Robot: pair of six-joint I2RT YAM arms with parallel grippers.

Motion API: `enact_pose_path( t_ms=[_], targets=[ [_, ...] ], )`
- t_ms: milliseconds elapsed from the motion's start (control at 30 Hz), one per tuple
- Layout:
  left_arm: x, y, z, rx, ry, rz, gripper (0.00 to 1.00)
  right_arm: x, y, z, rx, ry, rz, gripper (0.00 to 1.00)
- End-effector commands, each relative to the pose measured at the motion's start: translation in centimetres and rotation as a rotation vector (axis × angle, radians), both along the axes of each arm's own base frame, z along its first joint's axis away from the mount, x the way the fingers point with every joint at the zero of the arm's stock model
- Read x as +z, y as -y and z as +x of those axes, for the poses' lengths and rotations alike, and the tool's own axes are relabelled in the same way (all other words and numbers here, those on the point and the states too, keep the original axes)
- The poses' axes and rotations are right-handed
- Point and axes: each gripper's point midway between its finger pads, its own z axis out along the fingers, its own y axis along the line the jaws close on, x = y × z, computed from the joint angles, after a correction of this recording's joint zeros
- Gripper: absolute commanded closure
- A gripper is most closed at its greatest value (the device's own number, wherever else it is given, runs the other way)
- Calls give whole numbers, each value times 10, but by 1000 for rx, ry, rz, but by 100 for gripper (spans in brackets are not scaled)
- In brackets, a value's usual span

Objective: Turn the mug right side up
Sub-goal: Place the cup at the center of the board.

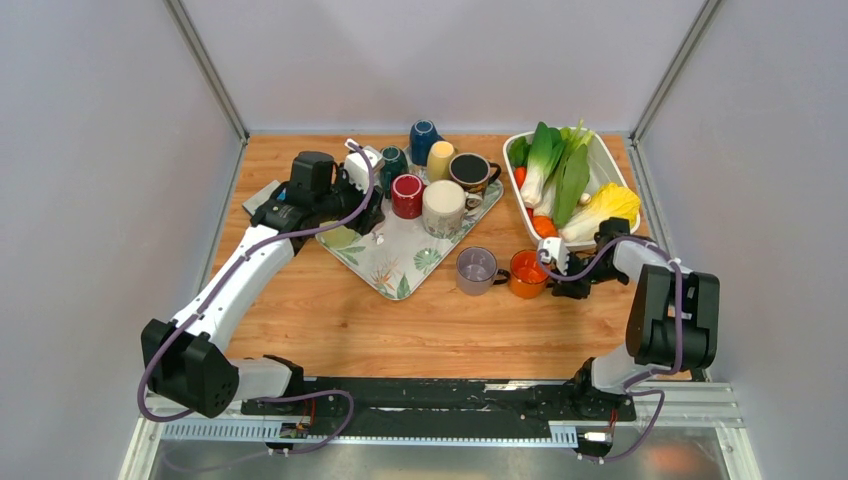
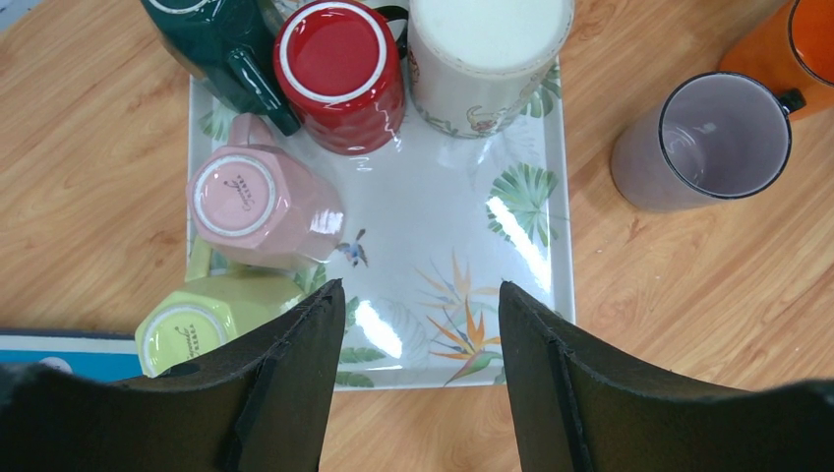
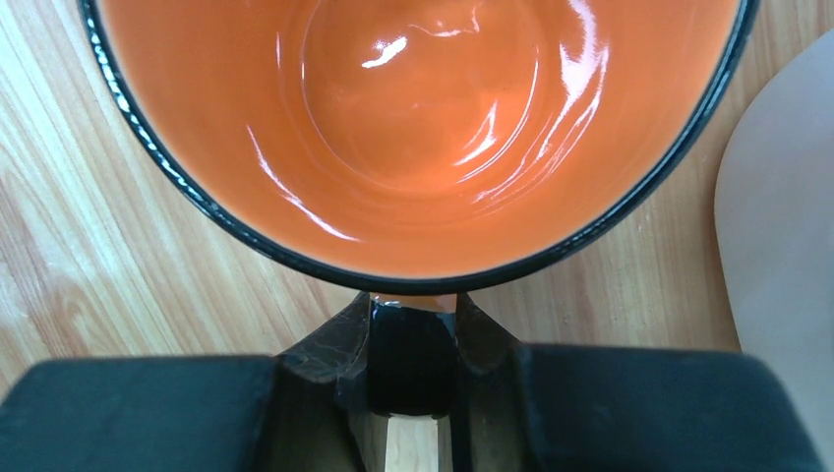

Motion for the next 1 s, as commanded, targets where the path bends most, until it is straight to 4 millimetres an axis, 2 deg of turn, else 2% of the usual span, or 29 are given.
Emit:
enact_pose_path(
  t_ms=[0, 133, 333, 433, 533, 667, 767, 867, 933, 967],
  targets=[
    [19, -3, 3, -7, 66, 3, 34, -15, 0, -3, 10, -53, -34, 92],
    [18, -3, 3, -8, 64, -3, 34, -13, -2, 6, 8, -44, -35, 92],
    [17, -5, 4, -3, 66, 3, 33, -17, -6, 9, 9, -46, -40, 92],
    [17, -6, 5, -1, 64, 4, 33, -18, -4, 10, -2, -49, -57, 80],
    [16, -10, 8, 30, 68, 13, 29, -15, 0, 12, -21, -36, -74, 63],
    [19, -11, 12, 55, 79, 11, 23, -7, -2, 14, -62, -33, -56, 49],
    [23, -9, 13, 41, 81, 6, 23, 10, 2, 25, -102, 2, -68, 41],
    [25, -5, 11, 2, 84, 3, 22, 41, 5, 26, -96, 24, -88, 34],
    [23, -3, 10, -23, 93, 10, 22, 64, 2, 21, -62, 35, -82, 24],
    [21, -2, 10, -31, 93, 14, 22, 76, -1, 17, -43, 36, -73, 14]
  ],
)
